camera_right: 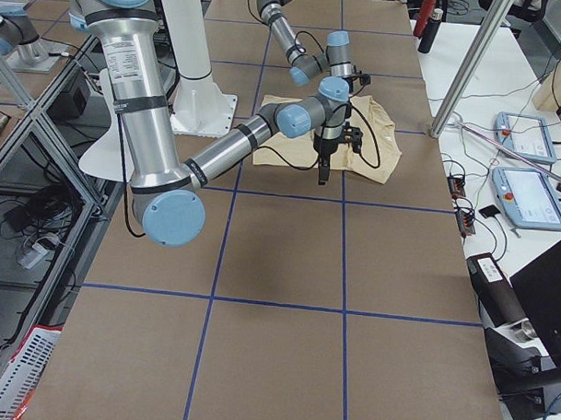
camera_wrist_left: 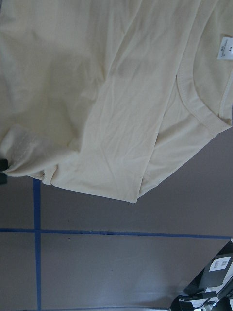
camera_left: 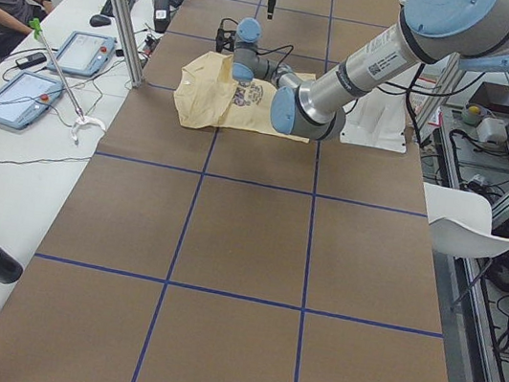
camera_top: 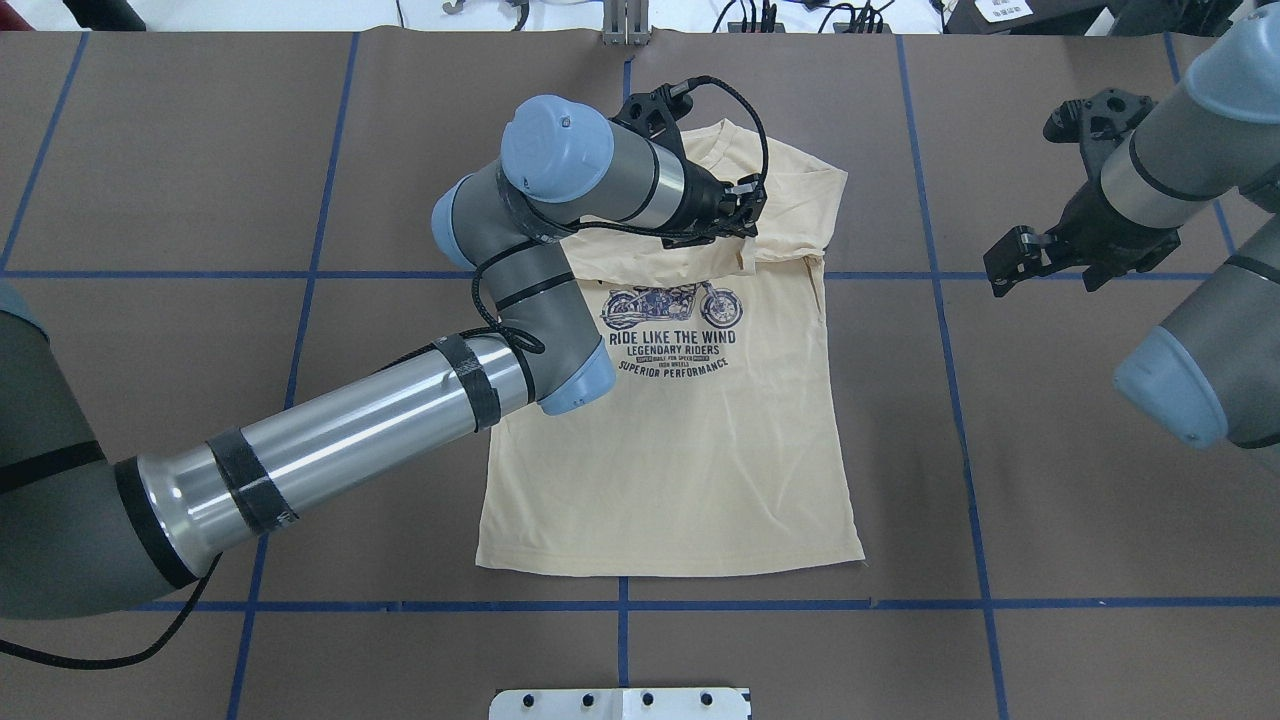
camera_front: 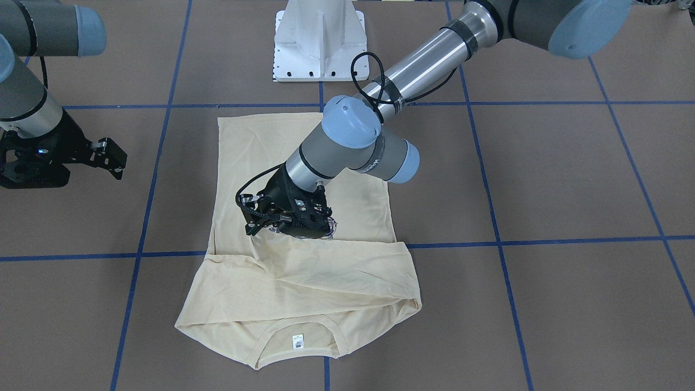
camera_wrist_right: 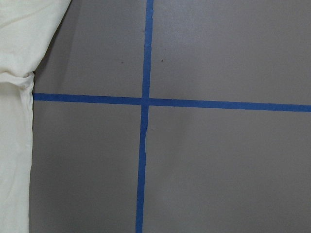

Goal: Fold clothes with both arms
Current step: 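Lay the sleeve across the shirt front with the left gripper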

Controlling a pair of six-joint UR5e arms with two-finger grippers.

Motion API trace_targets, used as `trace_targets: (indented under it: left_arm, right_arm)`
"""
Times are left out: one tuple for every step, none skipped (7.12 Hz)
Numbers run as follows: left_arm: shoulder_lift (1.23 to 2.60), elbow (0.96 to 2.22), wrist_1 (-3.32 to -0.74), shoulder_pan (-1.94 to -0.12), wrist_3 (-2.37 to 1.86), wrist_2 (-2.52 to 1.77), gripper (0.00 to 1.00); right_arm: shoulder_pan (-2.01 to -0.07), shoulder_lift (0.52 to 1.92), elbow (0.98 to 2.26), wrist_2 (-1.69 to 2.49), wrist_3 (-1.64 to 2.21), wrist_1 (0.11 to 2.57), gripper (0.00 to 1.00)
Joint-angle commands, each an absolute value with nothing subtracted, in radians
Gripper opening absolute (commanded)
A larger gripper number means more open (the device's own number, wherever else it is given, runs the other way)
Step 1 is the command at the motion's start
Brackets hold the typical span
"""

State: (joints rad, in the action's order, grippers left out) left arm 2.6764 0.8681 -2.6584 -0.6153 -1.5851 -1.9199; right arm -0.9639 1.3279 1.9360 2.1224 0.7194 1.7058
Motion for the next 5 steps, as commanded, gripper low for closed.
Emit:
trace_targets:
  left_arm:
    - [2.677, 0.855, -2.727, -0.601, -1.541, -1.896, 1.0]
    - [2.677, 0.854, -2.727, -0.601, -1.507, -1.896, 1.0]
    - [2.675, 0.856, -2.729, -0.603, -1.502, -1.898, 1.0]
    - [2.671, 0.857, -2.729, -0.609, -1.502, -1.907, 1.0]
    - [2.657, 0.868, -2.727, -0.614, -1.502, -1.907, 1.0]
  right_arm:
    - [-0.965, 1.321, 1.924, 2.123, 0.721, 1.706, 1.0]
    - [-0.965, 1.318, 1.924, 2.123, 0.722, 1.706, 1.0]
    - [-0.968, 1.306, 1.911, 2.14, 0.726, 1.706, 1.0]
    - [-0.969, 1.289, 1.896, 2.16, 0.73, 1.706, 1.0]
    - [-0.971, 1.279, 1.896, 2.184, 0.741, 1.704, 1.0]
